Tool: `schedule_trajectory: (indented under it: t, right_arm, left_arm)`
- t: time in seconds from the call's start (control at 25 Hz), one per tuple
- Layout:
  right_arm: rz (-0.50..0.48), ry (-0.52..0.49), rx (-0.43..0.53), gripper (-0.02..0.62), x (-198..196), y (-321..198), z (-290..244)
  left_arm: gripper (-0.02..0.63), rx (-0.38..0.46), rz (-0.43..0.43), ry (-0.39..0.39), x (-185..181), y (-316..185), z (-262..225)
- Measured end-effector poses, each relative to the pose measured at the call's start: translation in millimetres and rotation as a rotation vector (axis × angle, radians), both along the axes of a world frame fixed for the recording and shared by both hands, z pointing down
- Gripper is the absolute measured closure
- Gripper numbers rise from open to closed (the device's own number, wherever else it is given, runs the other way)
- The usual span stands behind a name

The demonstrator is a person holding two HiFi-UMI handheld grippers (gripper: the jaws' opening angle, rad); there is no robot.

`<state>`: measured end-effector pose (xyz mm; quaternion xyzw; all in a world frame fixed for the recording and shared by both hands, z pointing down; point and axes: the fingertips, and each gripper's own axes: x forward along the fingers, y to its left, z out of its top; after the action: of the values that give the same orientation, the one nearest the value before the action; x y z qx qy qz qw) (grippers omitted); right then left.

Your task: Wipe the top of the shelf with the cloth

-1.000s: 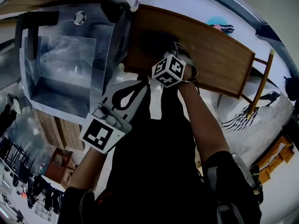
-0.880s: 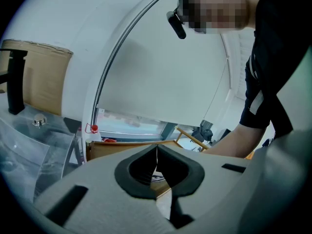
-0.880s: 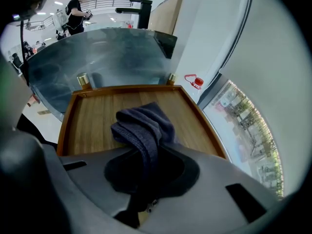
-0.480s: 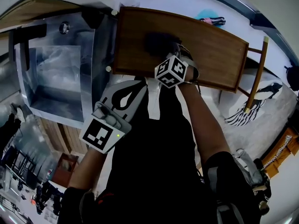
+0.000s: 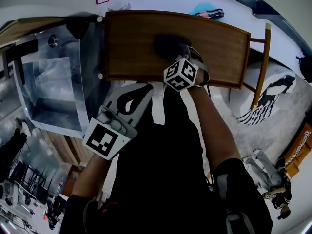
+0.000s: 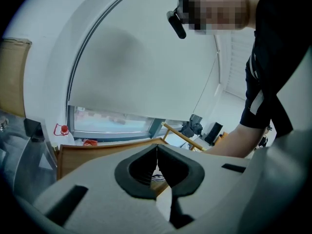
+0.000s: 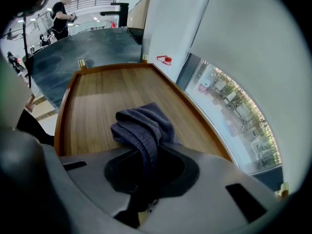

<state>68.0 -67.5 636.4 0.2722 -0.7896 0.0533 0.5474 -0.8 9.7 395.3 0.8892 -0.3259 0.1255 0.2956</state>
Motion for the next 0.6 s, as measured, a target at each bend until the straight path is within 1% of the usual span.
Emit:
schedule_trajectory:
  t: [0.6]
  right_arm:
    - [0.09, 0.021, 0.0, 0.555, 88.3, -2.3, 1.4]
  left_arm:
    - [0.583, 0.0, 0.083, 0.002, 68.9, -7.3, 0.0]
